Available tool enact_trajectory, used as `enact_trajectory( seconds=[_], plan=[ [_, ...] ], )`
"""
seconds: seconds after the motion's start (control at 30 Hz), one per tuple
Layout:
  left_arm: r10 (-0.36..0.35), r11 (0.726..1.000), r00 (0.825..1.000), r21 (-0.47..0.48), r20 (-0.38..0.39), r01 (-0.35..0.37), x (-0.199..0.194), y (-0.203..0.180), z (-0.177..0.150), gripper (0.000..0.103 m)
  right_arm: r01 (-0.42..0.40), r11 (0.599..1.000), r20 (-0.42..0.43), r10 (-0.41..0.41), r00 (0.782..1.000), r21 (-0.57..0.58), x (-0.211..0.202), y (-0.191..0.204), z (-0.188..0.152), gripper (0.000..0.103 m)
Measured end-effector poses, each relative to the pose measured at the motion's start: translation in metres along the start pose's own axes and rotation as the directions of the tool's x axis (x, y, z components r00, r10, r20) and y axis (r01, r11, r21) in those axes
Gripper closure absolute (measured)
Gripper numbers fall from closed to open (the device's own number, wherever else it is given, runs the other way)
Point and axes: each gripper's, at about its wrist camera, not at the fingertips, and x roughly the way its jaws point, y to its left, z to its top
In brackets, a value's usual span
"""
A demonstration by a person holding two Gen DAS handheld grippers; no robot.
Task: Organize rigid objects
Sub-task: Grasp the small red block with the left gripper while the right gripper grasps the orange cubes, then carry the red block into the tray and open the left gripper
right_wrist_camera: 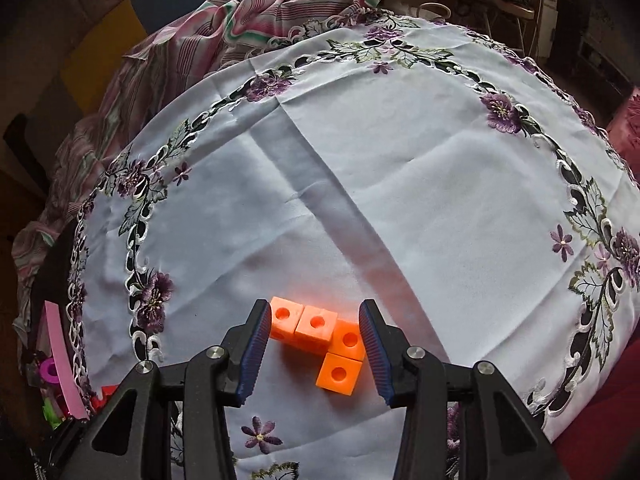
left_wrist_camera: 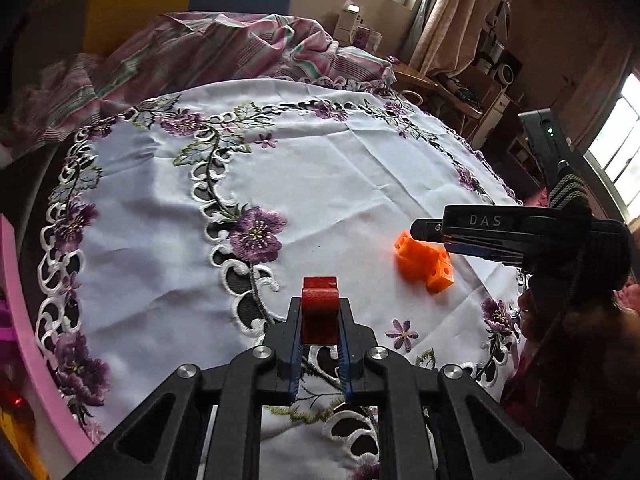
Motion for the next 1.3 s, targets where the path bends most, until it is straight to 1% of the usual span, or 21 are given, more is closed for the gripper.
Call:
enact_trajectory(
  seconds=[0.03, 0.13, 0.27, 0.3, 0.33, 0.37, 0.47, 0.57, 0.63, 0.8, 0.87, 0.93, 1.0, 1.1, 1.23, 1.3],
  plan=[
    [0.005, 1.0, 1.0, -0.007, 0.006, -0.005, -0.005, 0.002, -0.002, 0.088, 0.006, 1.0, -0.006, -0.006, 1.0, -0.005, 0.001, 0.0, 0.0, 0.041],
    [0.03, 0.999, 0.999, -0.02, 0.032, -0.03, -0.019, 0.009, -0.008, 0.088, 0.006, 0.999, -0.041, -0.007, 0.999, -0.032, 0.008, 0.007, -0.002, 0.04],
    [0.052, 0.997, 0.997, -0.053, 0.06, -0.049, -0.038, 0.022, -0.016, 0.088, 0.048, 0.996, -0.065, -0.053, 0.996, -0.08, 0.016, 0.015, -0.006, 0.04],
    [0.06, 0.997, 0.996, -0.059, 0.067, -0.056, -0.041, 0.024, -0.017, 0.088, 0.058, 0.994, -0.072, -0.065, 0.995, -0.091, 0.018, 0.016, -0.008, 0.043],
    [0.071, 0.996, 0.995, -0.068, 0.076, -0.066, -0.047, 0.028, -0.02, 0.088, 0.072, 0.992, -0.075, -0.08, 0.994, -0.106, 0.019, 0.017, -0.009, 0.061],
    [0.082, 0.994, 0.993, -0.077, 0.083, -0.076, -0.051, 0.032, -0.022, 0.088, 0.081, 0.99, -0.069, -0.089, 0.994, -0.116, 0.019, 0.019, -0.009, 0.064],
    [0.13, 0.987, 0.985, -0.105, 0.111, -0.119, -0.07, 0.045, -0.029, 0.088, 0.099, 0.984, -0.04, -0.107, 0.993, -0.151, 0.017, 0.024, -0.012, 0.065],
    [0.189, 0.974, 0.972, -0.154, 0.139, -0.167, -0.092, 0.063, -0.037, 0.088, 0.088, 0.979, -0.032, -0.096, 0.995, -0.182, 0.016, 0.031, -0.013, 0.065],
    [0.245, 0.959, 0.957, -0.185, 0.154, -0.215, -0.106, 0.075, -0.044, 0.088, 0.082, 0.977, -0.025, -0.089, 0.996, -0.199, 0.014, 0.035, -0.012, 0.065],
    [0.353, 0.92, 0.922, -0.238, 0.161, -0.311, -0.128, 0.1, -0.059, 0.088, 0.041, 0.975, 0.011, -0.039, 0.999, -0.219, 0.004, 0.045, -0.012, 0.065],
    [0.388, 0.906, 0.908, -0.248, 0.16, -0.343, -0.134, 0.107, -0.066, 0.088, 0.028, 0.971, 0.029, -0.022, 0.999, -0.238, 0.001, 0.049, -0.012, 0.065],
    [0.412, 0.893, 0.898, -0.264, 0.154, -0.364, -0.136, 0.114, -0.072, 0.088, 0.024, 0.966, 0.044, -0.013, 0.999, -0.258, -0.001, 0.054, -0.013, 0.065],
    [0.424, 0.885, 0.894, -0.278, 0.146, -0.374, -0.137, 0.12, -0.076, 0.088, 0.012, 0.961, 0.058, 0.004, 0.998, -0.275, -0.004, 0.058, -0.014, 0.065],
    [0.431, 0.876, 0.893, -0.3, 0.133, -0.378, -0.138, 0.128, -0.082, 0.088, 0.002, 0.952, 0.073, 0.022, 0.997, -0.305, -0.007, 0.064, -0.016, 0.065],
    [0.439, 0.869, 0.889, -0.312, 0.129, -0.384, -0.141, 0.131, -0.088, 0.088, -0.007, 0.942, 0.076, 0.035, 0.997, -0.337, -0.007, 0.071, -0.019, 0.065],
    [0.437, 0.868, 0.89, -0.318, 0.127, -0.381, -0.142, 0.134, -0.09, 0.088, -0.012, 0.937, 0.076, 0.041, 0.996, -0.349, -0.007, 0.074, -0.02, 0.065]
  ],
)
